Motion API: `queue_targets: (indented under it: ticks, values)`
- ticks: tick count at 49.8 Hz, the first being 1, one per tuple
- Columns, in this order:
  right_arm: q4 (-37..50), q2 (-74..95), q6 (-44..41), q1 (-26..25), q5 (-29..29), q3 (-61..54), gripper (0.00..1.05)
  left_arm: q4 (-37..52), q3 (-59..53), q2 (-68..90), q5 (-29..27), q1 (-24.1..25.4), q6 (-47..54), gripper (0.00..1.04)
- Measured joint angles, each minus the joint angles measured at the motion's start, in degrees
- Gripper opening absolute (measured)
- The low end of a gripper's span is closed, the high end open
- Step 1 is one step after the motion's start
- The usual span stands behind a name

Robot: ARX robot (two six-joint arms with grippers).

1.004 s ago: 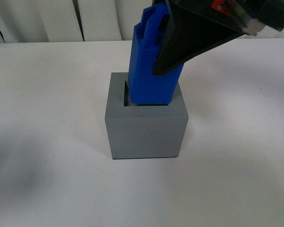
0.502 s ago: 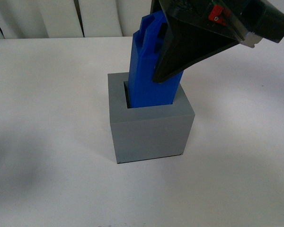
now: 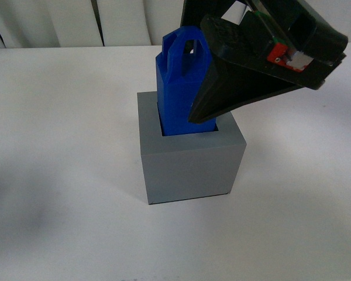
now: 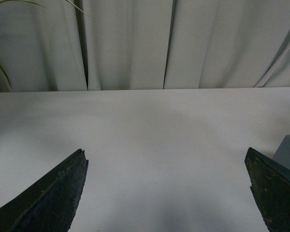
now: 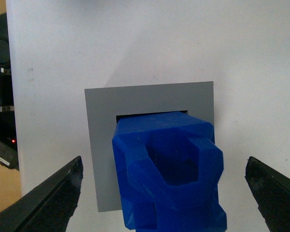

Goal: Insert blue part into gray base

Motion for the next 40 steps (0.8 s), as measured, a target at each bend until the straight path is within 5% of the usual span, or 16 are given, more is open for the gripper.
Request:
queue_targets:
  ticks: [28,35,40]
  values:
    - [-1.46,-14.29,-2.03,-14.12,-18.56,-8.35,0.97,0.0,0.0,0.0,0.0,0.0,-0.02,0.99]
    - [0.94,-20.74,-3.82,-20.85,-29.24,-17.18,0.97,0.0,0.0,0.0,0.0,0.0,0.0,0.99]
    - [17.64,-28.11,3.3,-26.12,-34.18,-28.59,0.97,0.0,0.0,0.0,0.0,0.0,0.0,0.99]
